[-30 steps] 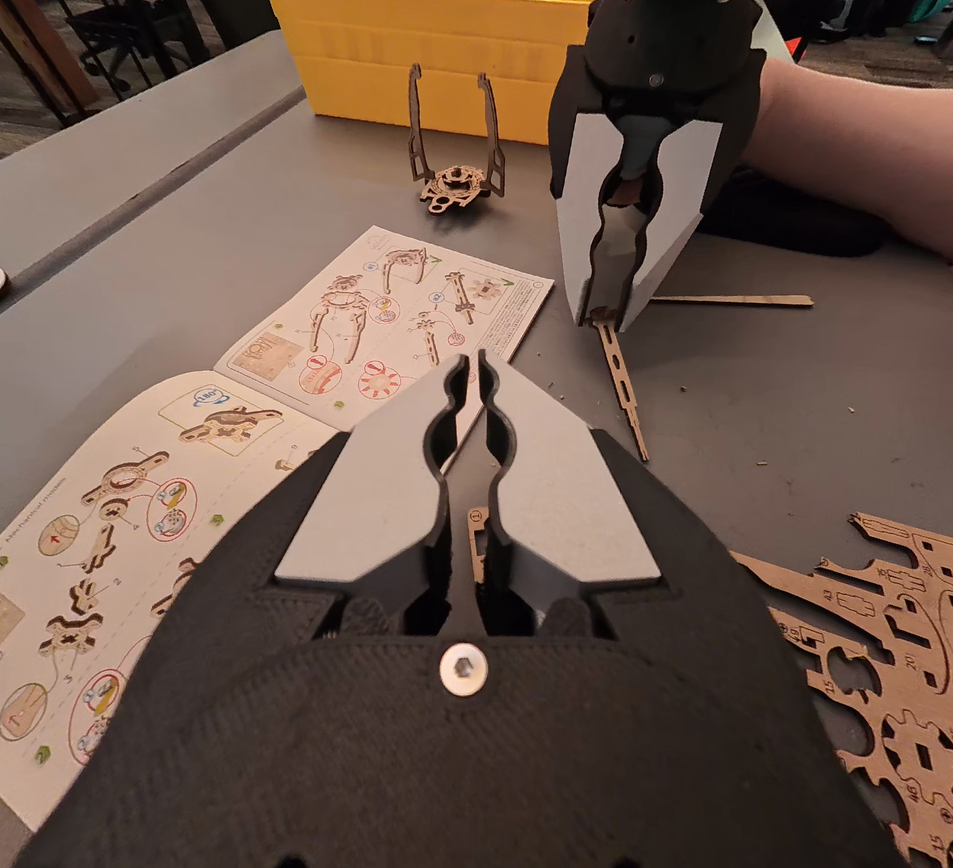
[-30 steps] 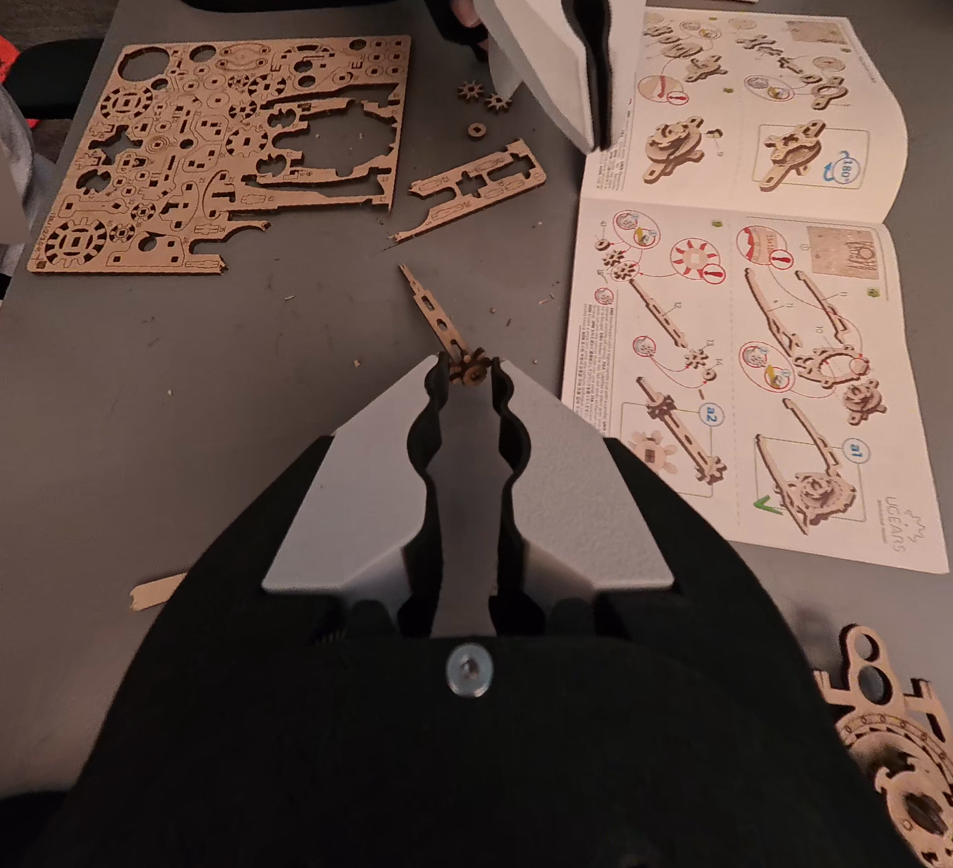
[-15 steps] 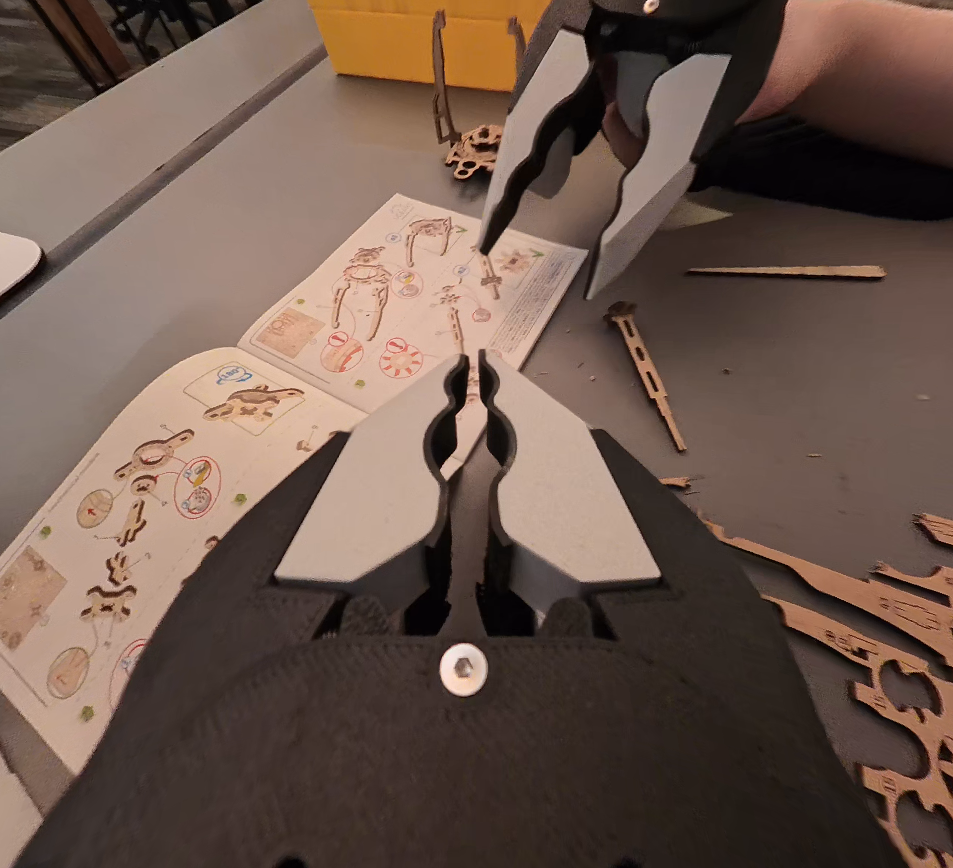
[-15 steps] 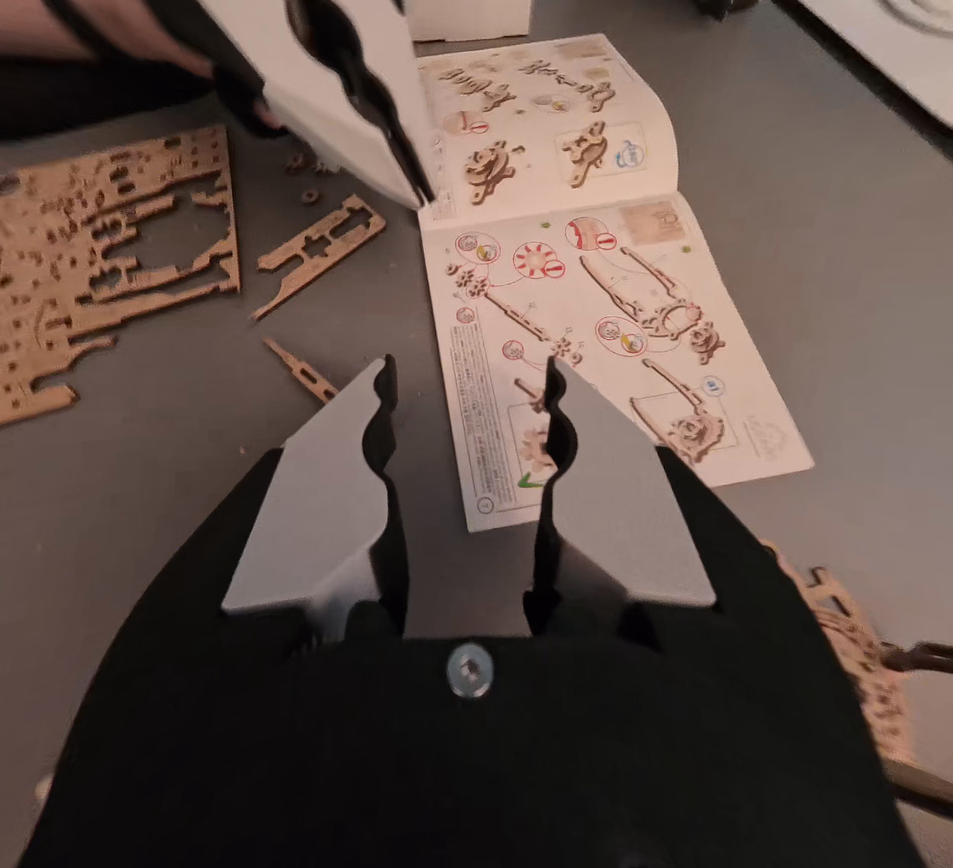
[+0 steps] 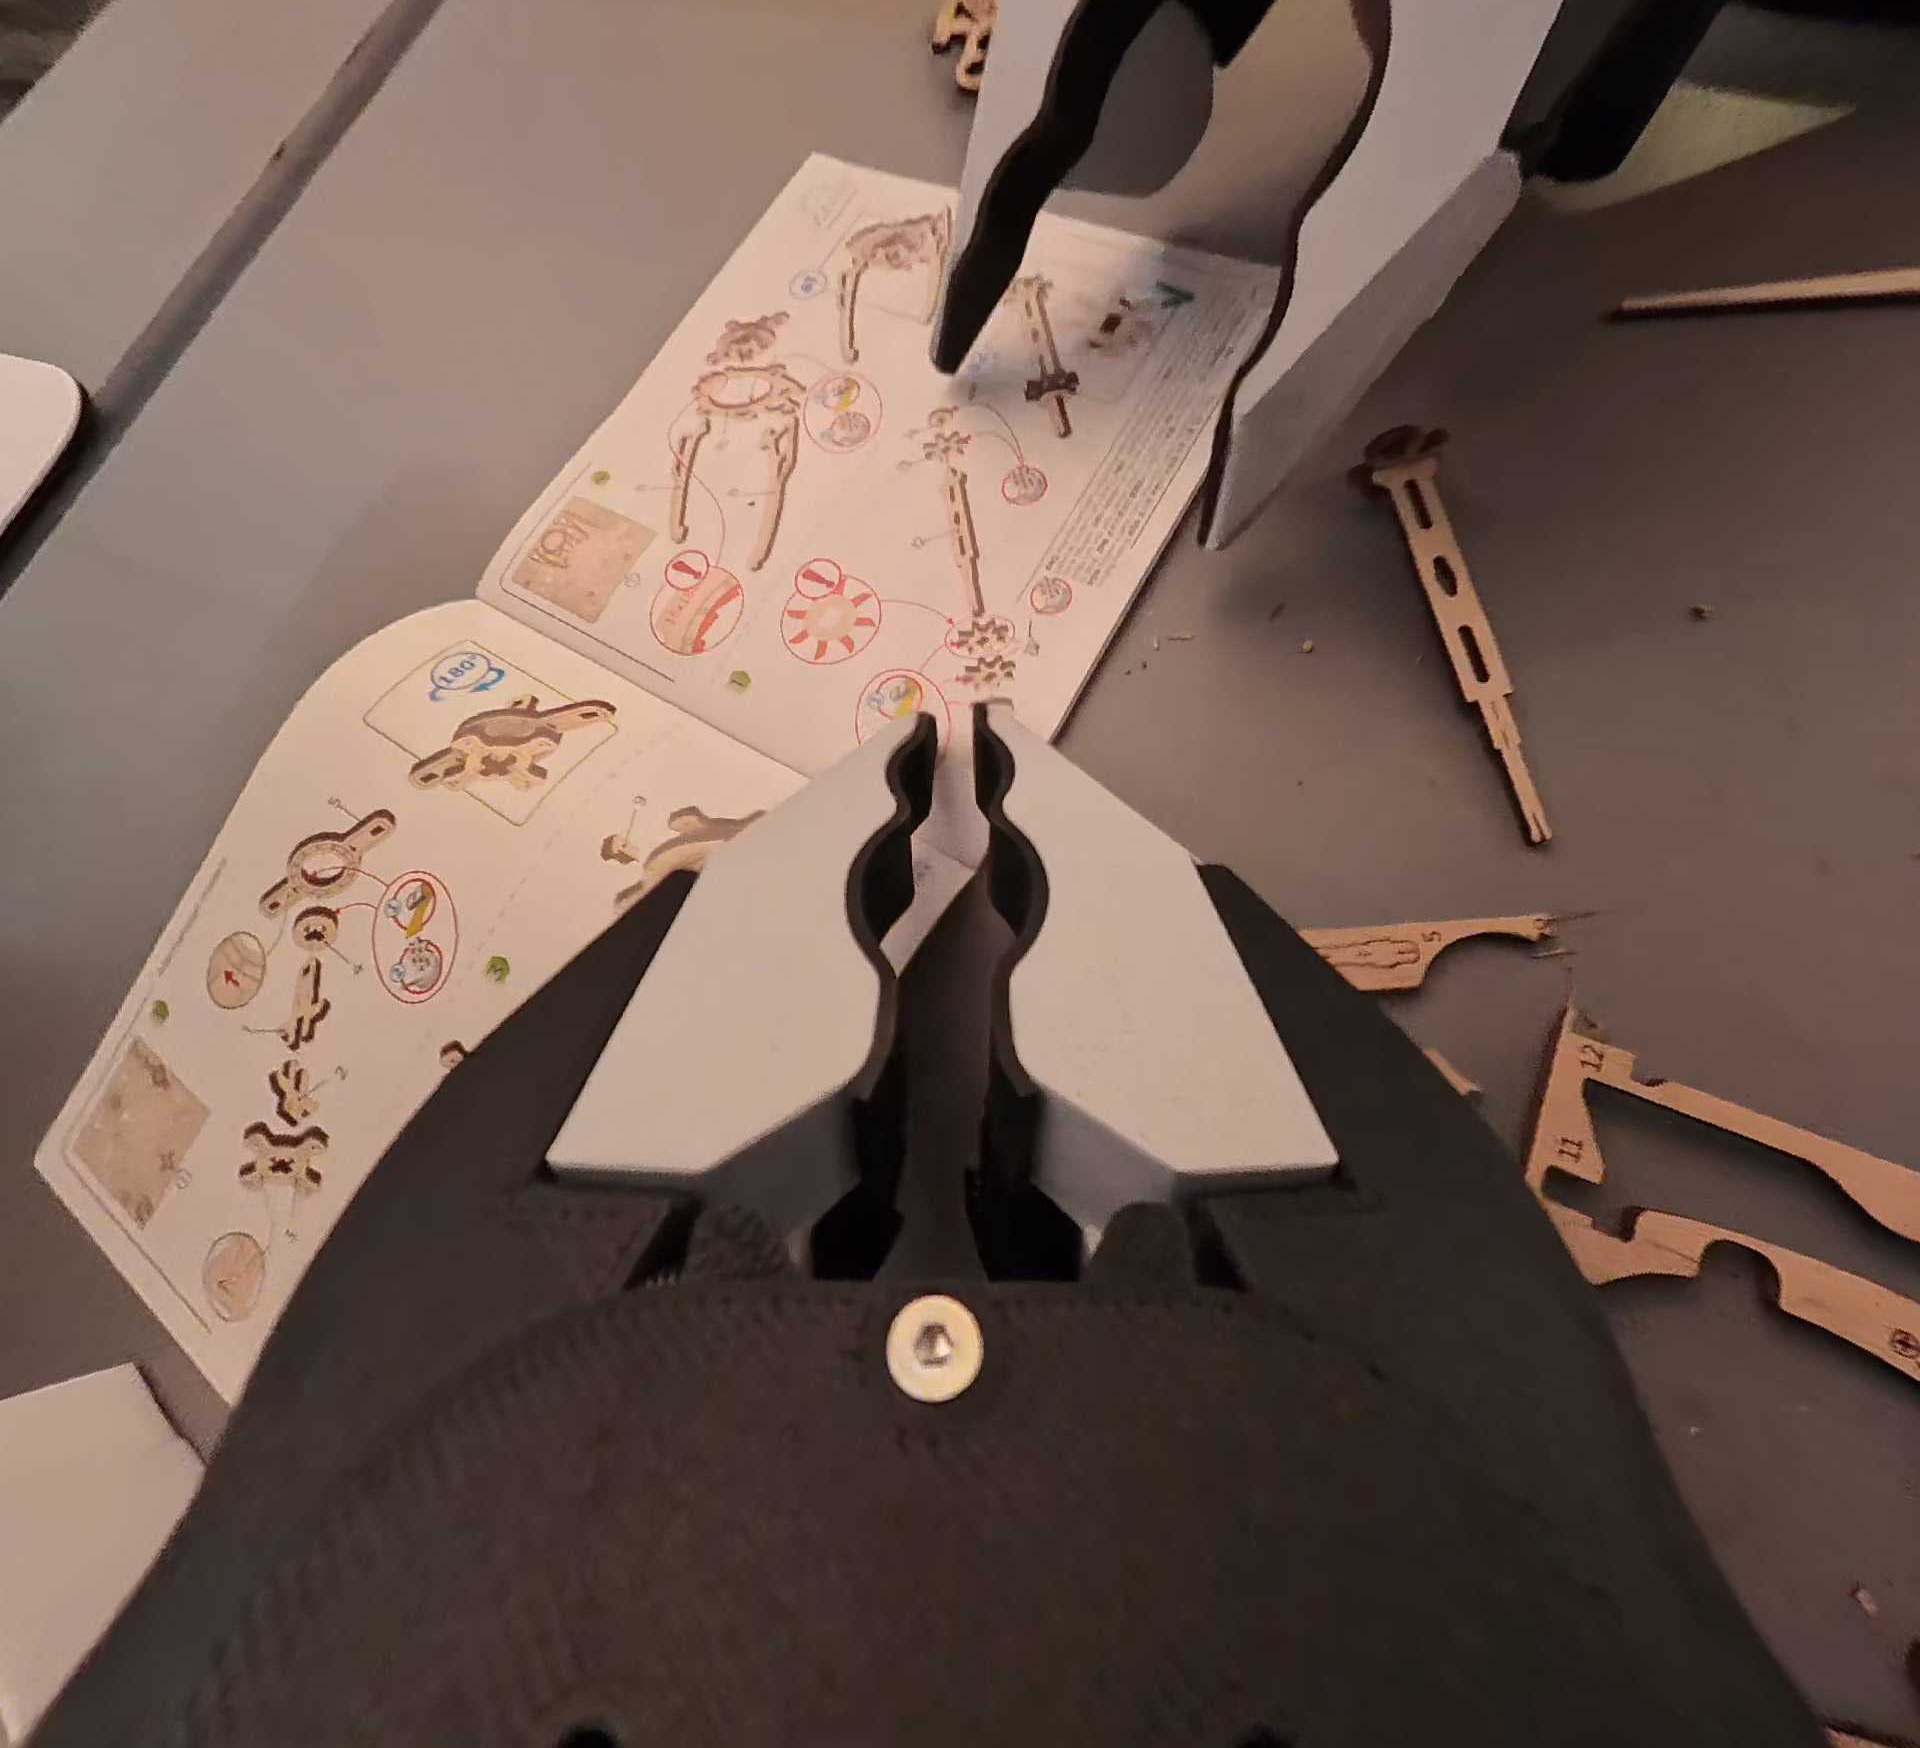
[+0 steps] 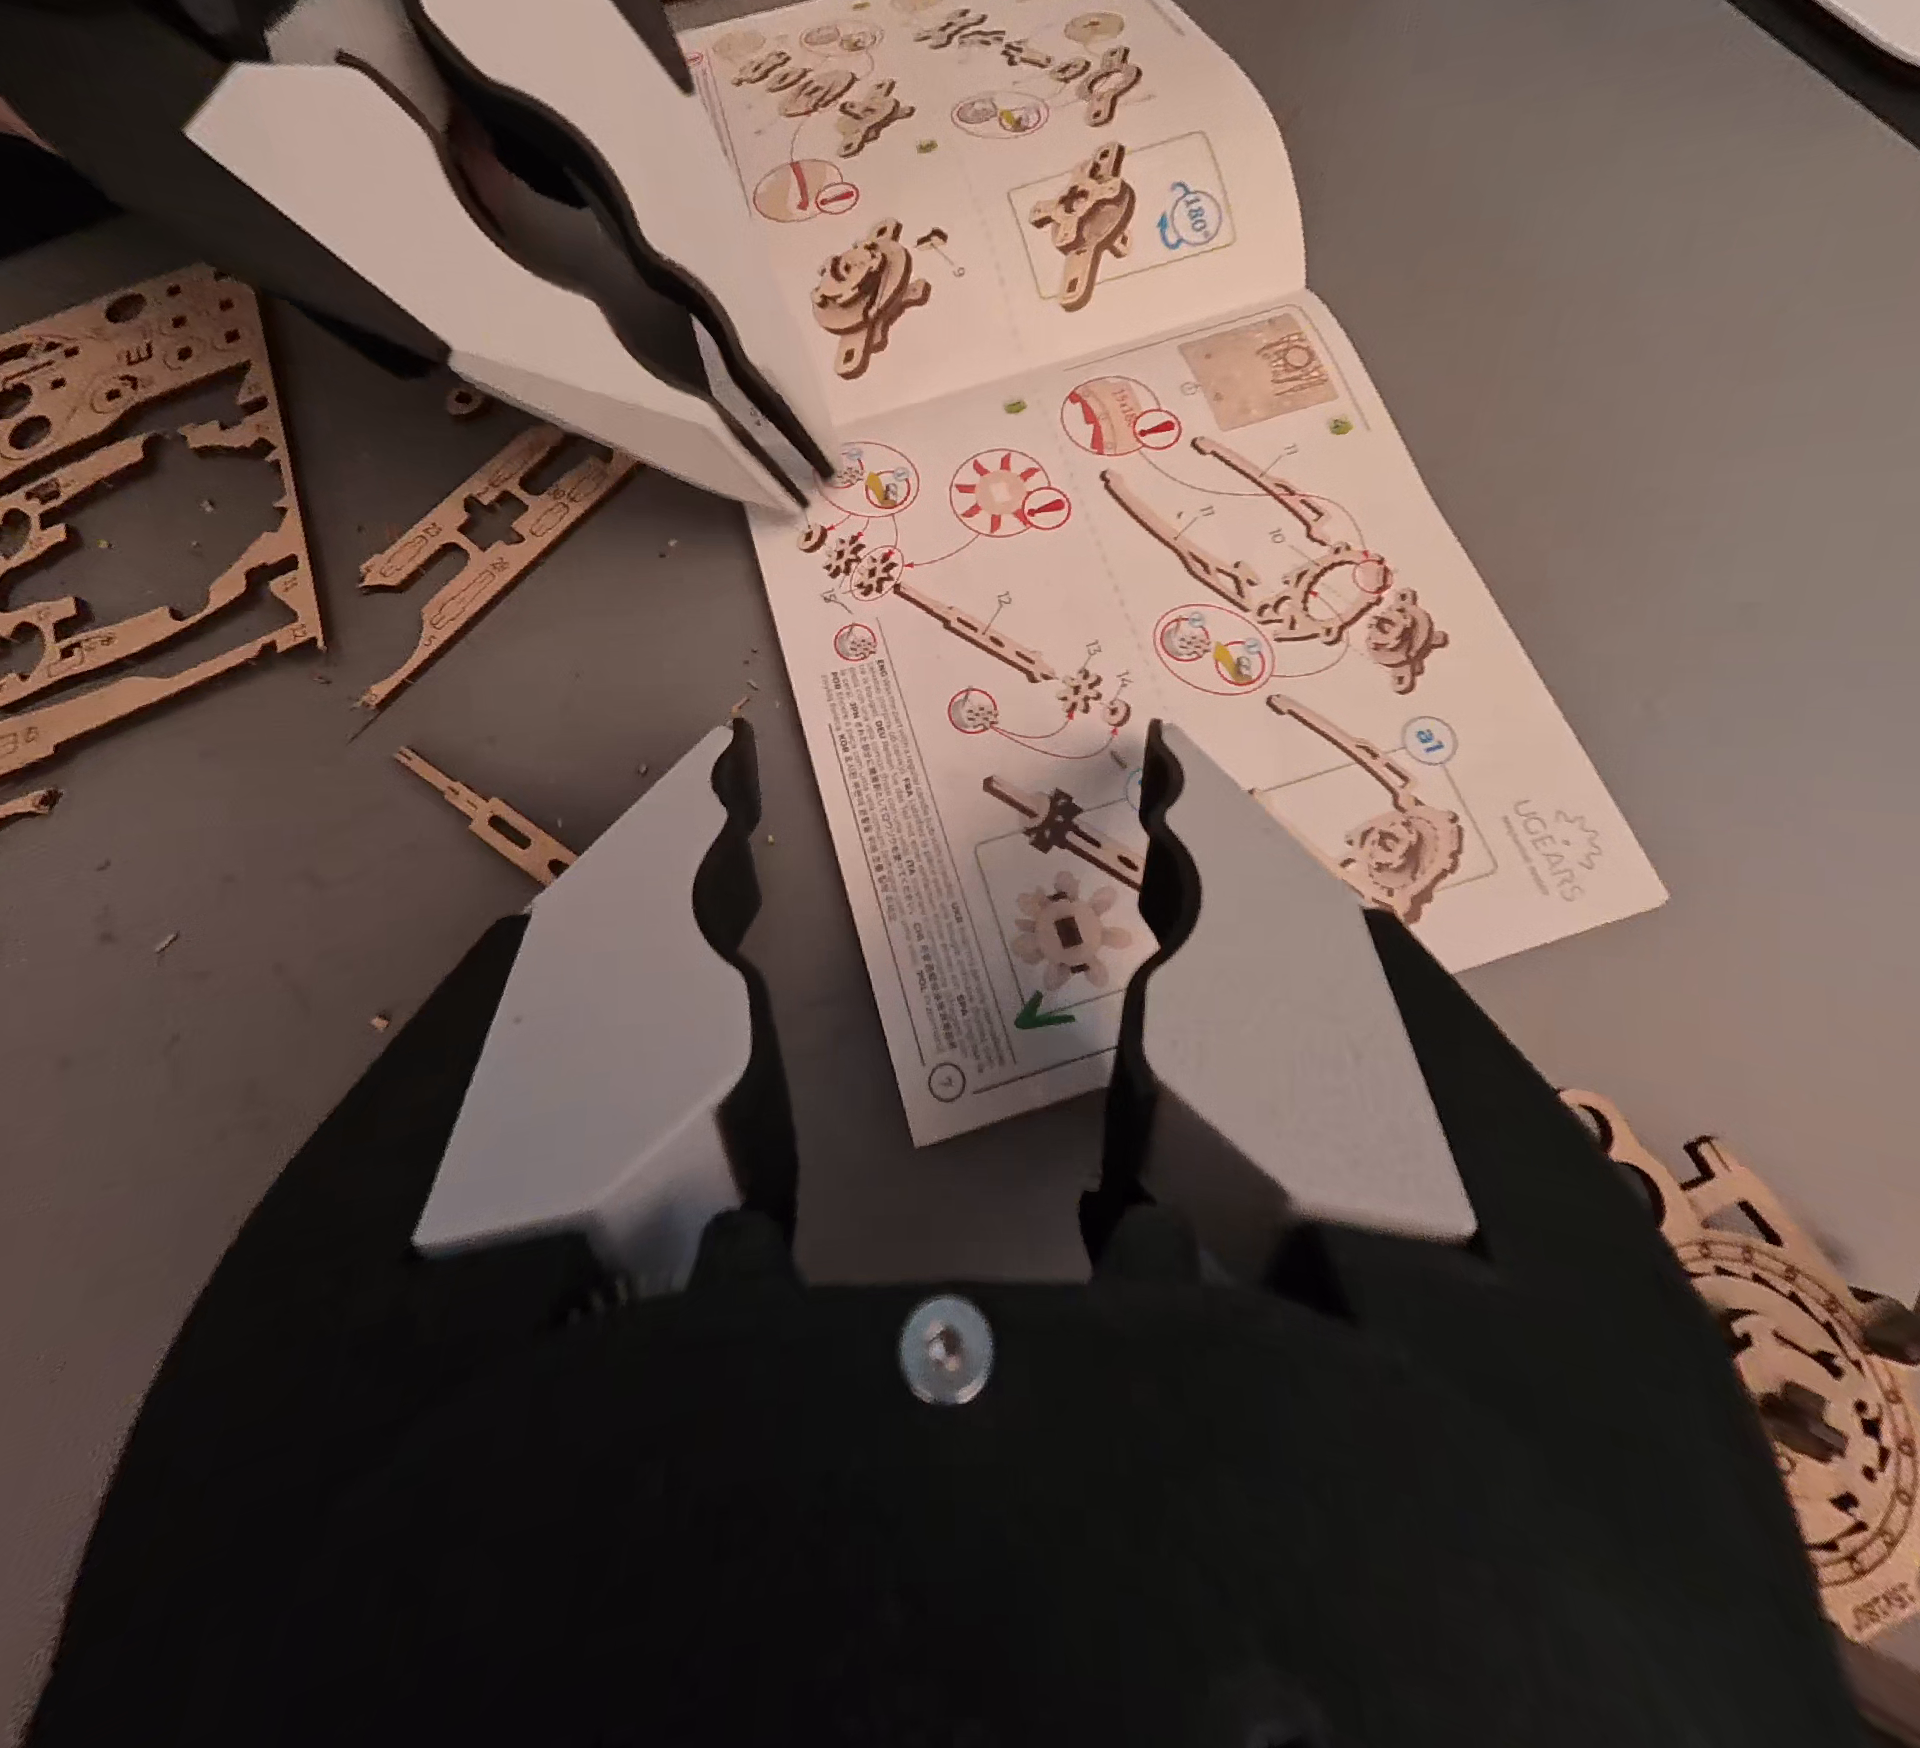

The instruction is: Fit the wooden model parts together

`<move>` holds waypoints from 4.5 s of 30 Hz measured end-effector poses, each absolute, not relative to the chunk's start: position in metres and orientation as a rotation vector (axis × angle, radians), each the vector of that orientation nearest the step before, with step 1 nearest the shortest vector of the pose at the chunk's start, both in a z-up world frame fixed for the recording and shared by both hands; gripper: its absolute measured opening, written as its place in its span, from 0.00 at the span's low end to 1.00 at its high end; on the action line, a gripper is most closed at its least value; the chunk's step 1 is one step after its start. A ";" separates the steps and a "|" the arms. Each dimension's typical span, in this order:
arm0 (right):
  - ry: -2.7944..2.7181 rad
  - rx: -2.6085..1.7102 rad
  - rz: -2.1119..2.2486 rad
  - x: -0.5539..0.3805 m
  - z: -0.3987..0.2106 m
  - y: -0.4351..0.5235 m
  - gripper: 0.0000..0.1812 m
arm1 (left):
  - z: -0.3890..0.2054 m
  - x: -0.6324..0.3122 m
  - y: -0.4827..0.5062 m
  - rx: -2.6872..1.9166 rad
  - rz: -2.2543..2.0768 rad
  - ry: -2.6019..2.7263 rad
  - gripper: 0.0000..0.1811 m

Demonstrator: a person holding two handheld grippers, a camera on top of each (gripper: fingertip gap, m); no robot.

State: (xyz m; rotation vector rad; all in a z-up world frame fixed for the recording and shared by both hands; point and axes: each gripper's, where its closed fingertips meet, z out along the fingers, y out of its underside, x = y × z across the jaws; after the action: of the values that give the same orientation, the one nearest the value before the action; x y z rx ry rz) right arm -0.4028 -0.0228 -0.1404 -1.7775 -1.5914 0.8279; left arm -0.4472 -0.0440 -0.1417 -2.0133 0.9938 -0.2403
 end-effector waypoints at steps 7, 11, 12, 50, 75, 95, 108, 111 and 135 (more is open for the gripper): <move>-1.678 -1.788 0.968 -0.398 -0.140 -0.044 0.26 | -0.143 -0.447 -0.045 -2.033 -0.264 0.987 0.00; -1.676 -1.759 0.917 -0.397 -0.138 -0.038 0.29 | -0.143 -0.447 -0.044 -2.036 -0.266 0.985 0.00; -1.647 -1.751 0.890 -0.397 -0.135 -0.032 0.31 | -0.143 -0.447 -0.044 -2.035 -0.264 0.985 0.00; -1.831 -1.584 0.763 -0.399 -0.147 -0.054 0.28 | -0.133 -0.502 0.042 -2.879 -0.922 1.561 0.04; -1.162 -1.521 0.785 -0.375 -0.048 0.023 0.41 | -0.027 -0.500 -0.009 -1.991 -0.112 1.601 0.00; -0.818 -1.661 0.349 -0.353 -0.037 0.043 0.52 | -0.129 -0.513 0.044 -2.763 -0.182 1.297 0.01; -0.741 -1.676 0.208 -0.337 -0.031 0.047 0.61 | -0.112 -0.511 0.065 -2.538 -0.180 1.117 0.17; -0.751 -1.674 0.196 -0.340 -0.032 0.044 0.62 | -0.095 -0.520 0.069 -2.446 -0.108 1.054 0.19; -0.803 -1.630 0.245 -0.351 -0.038 0.041 0.63 | 0.202 -0.513 -0.047 -1.490 0.758 0.184 0.36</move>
State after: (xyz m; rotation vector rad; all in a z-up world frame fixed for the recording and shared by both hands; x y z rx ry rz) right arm -0.3515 0.0407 -0.0377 -1.6299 -0.8025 0.2449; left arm -0.5134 -0.0468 0.2016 -1.4903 0.1845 0.7576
